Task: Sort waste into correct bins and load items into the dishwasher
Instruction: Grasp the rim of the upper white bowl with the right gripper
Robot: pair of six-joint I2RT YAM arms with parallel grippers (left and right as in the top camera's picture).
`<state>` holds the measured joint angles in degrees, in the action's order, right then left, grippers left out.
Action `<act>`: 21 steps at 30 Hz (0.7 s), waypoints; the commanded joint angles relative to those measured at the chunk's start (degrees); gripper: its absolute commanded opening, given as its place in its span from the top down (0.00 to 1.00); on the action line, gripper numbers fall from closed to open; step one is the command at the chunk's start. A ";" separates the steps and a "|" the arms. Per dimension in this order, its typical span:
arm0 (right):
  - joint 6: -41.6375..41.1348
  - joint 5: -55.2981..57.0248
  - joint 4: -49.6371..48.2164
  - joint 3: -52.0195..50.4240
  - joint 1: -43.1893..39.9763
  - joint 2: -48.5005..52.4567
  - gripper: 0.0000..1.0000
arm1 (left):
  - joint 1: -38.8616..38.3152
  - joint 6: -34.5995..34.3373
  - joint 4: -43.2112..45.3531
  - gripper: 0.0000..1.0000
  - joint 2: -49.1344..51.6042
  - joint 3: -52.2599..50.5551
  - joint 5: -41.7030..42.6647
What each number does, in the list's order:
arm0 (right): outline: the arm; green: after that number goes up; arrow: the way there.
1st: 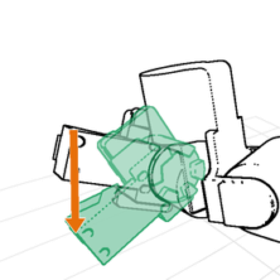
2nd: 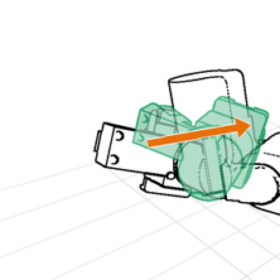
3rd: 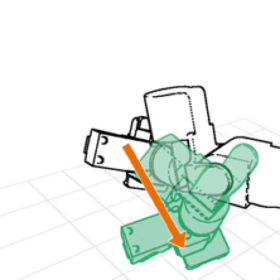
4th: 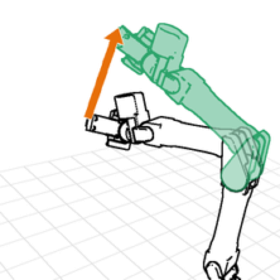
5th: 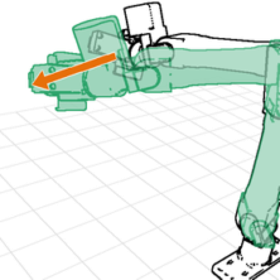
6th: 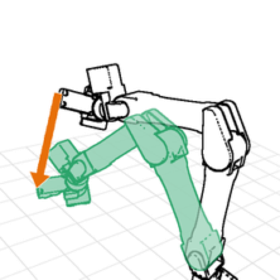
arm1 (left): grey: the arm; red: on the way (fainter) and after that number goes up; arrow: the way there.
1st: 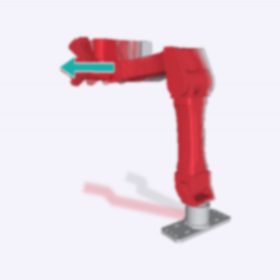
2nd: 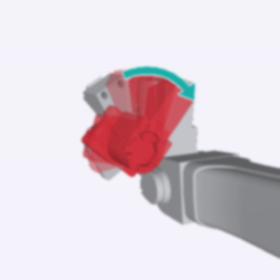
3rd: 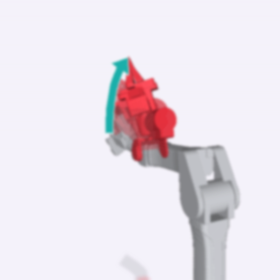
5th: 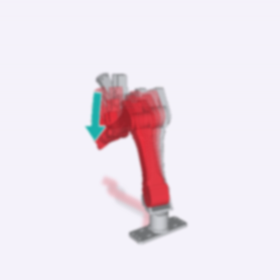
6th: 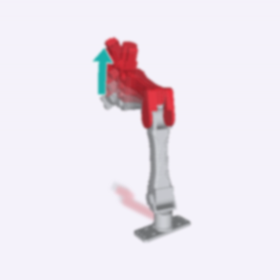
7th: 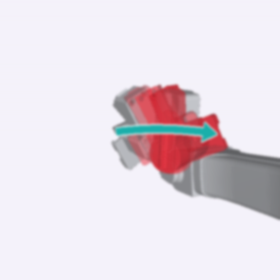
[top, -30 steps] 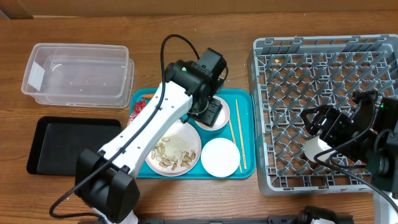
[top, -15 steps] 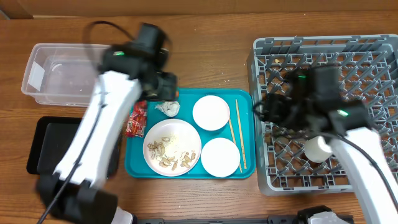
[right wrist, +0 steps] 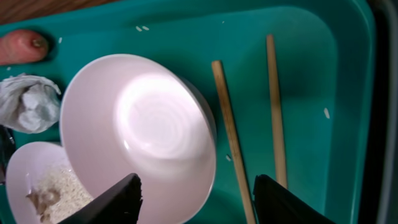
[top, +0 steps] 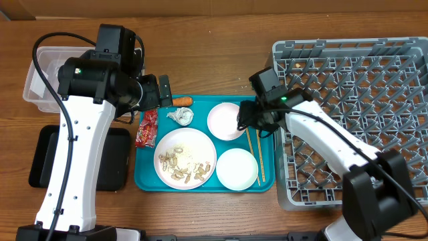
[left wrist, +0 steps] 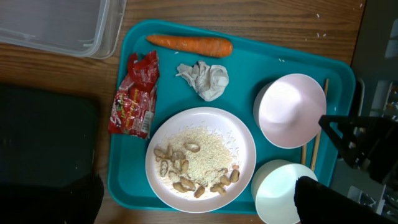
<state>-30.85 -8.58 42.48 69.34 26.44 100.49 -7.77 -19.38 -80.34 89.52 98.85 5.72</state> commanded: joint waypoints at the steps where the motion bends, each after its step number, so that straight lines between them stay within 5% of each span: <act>1: -0.92 1.05 -2.49 1.14 0.24 2.84 0.42 | 0.24 -0.33 -0.33 0.00 -0.26 0.96 -0.24; 18: -0.92 0.76 -7.34 1.11 0.24 7.91 0.66 | 0.24 -0.57 1.40 0.00 -0.26 0.96 -0.17; 21: -0.90 0.83 -7.37 1.14 0.24 7.91 0.85 | 0.24 -0.57 1.66 0.00 -0.26 0.96 -0.17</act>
<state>-31.88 -8.05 35.48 69.34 26.46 108.09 -7.77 -19.40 -78.83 89.52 98.85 5.74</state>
